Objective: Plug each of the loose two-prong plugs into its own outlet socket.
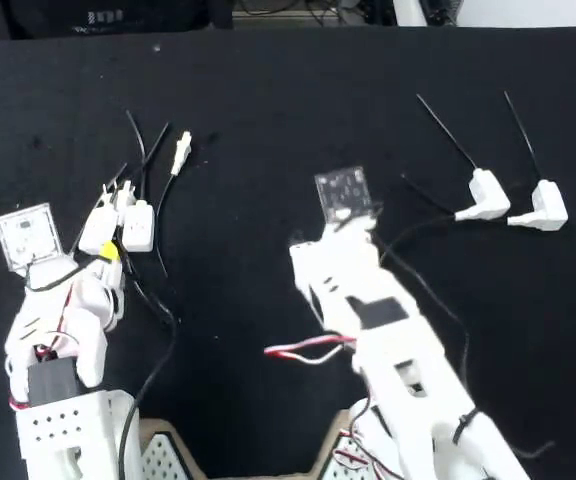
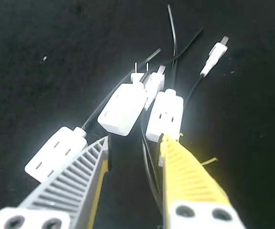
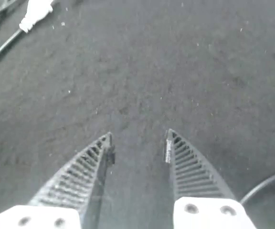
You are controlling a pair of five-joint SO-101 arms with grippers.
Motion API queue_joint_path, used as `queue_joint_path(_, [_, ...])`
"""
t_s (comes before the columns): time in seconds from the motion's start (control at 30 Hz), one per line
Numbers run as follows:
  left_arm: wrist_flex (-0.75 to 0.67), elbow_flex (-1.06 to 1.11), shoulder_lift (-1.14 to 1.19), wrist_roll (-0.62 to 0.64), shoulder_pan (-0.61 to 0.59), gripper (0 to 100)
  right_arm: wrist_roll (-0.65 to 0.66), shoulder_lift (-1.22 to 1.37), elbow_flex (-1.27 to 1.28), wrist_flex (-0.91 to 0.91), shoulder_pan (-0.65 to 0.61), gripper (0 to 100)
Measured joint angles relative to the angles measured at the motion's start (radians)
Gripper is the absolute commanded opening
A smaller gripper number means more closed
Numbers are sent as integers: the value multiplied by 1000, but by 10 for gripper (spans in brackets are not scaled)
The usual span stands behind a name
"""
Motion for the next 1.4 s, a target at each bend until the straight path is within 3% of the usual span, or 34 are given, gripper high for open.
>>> queue_joint_path(0.17, [87,-141,0,-46,0,298,0,-17,92,-183,0,164])
queue_joint_path(0.33, [175,-301,0,-147,-9,299,0,-18,92,-207,0,165])
queue_joint_path(0.5, [201,-391,92,-180,-115,299,0,-18,101,-209,0,165])
queue_joint_path(0.8, [206,-543,641,-276,-166,299,0,-18,109,-210,0,165])
queue_joint_path(1.13, [206,-868,1224,-433,-157,299,0,-18,109,-210,0,165])
queue_joint_path(1.4, [206,-1074,1550,-554,-117,299,0,-18,109,-210,0,165])
